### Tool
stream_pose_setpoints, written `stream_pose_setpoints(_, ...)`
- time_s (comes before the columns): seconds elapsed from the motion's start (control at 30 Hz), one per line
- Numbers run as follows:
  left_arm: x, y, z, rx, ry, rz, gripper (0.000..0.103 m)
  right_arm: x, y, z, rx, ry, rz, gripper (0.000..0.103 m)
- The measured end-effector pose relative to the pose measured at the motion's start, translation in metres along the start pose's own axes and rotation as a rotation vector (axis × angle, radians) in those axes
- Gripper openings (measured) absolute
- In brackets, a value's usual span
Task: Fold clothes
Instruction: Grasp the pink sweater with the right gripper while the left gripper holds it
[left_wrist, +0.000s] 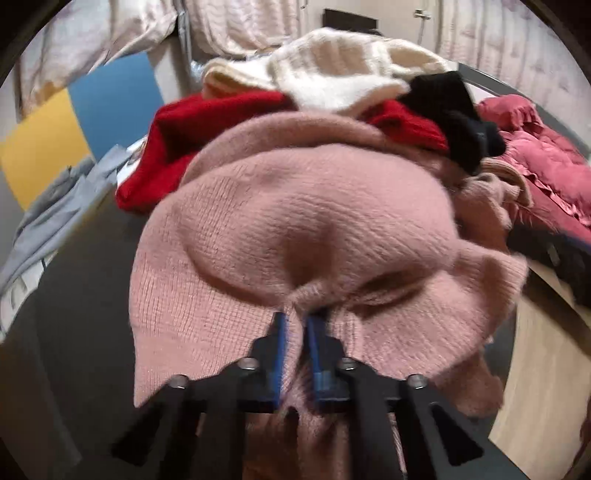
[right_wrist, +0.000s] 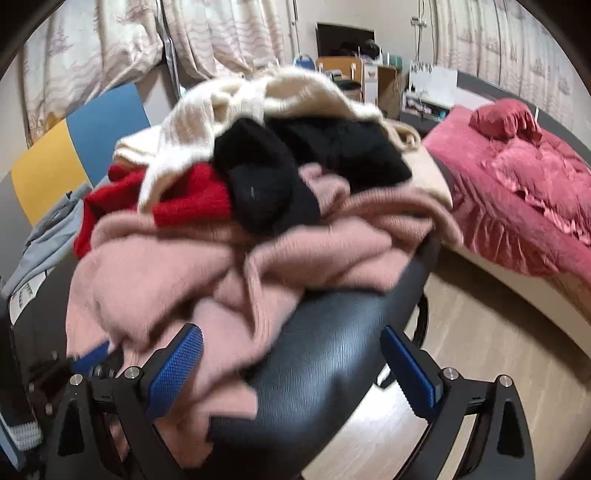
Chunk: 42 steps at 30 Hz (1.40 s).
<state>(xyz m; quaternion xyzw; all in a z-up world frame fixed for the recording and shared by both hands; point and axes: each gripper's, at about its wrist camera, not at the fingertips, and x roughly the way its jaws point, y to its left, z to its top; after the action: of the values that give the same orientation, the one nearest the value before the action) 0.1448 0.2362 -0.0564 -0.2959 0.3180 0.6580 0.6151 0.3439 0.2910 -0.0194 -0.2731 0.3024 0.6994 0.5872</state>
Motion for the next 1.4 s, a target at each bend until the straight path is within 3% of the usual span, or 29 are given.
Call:
stream_pose_setpoints(0.27, -0.066, 0.026, 0.007, -0.110, -0.146, 0.010, 0.005, 0.020, 0.009, 0.022, -0.028, 0.033, 0.022, 0.099)
stream_pose_setpoints(0.43, -0.076, 0.041, -0.002, -0.121, -0.160, 0.026, 0.005, 0.014, 0.016, 0.021, 0.057, 0.085, 0.190, 0.097)
stream_pose_setpoints(0.6, -0.080, 0.036, -0.013, -0.145, -0.159, -0.004, 0.005, 0.034, 0.032, 0.022, 0.142, 0.168, 0.293, 0.095)
stream_pose_setpoints(0.67, -0.080, 0.029, -0.017, -0.132, -0.153, -0.017, 0.005, 0.044, 0.040, 0.025, 0.130, 0.180, 0.300, 0.085)
stream_pose_setpoints(0.77, -0.077, 0.022, -0.021, -0.115, -0.143, -0.014, 0.005, 0.059, 0.053, 0.029, 0.113, 0.198, 0.312, 0.076)
stream_pose_setpoints(0.83, -0.073, 0.023, -0.023, -0.140, -0.129, -0.024, 0.005, 0.069, 0.061, 0.032, 0.102, 0.210, 0.320, 0.060)
stream_pose_setpoints(0.9, -0.072, 0.026, -0.023, -0.166, -0.125, -0.037, 0.005, 0.061, 0.071, 0.033, 0.026, 0.167, 0.313, 0.029)
stream_pose_setpoints(0.97, -0.076, 0.027, -0.024, -0.182, -0.135, -0.044, 0.005, 0.049, 0.074, 0.032, -0.019, 0.134, 0.328, 0.018)
stream_pose_setpoints(1.07, -0.090, 0.031, -0.023, -0.211, -0.162, -0.061, 0.005, 0.033, 0.068, 0.032, -0.001, 0.109, 0.391, 0.012)
stream_pose_setpoints(1.1, -0.097, 0.034, -0.022, -0.223, -0.176, -0.069, 0.005, 0.022, 0.065, 0.035, 0.011, 0.079, 0.428, 0.003)
stream_pose_setpoints(1.4, -0.176, 0.065, -0.011, -0.315, -0.343, -0.076, 0.000, -0.085, 0.103, 0.067, -0.121, -0.152, 0.608, 0.000)
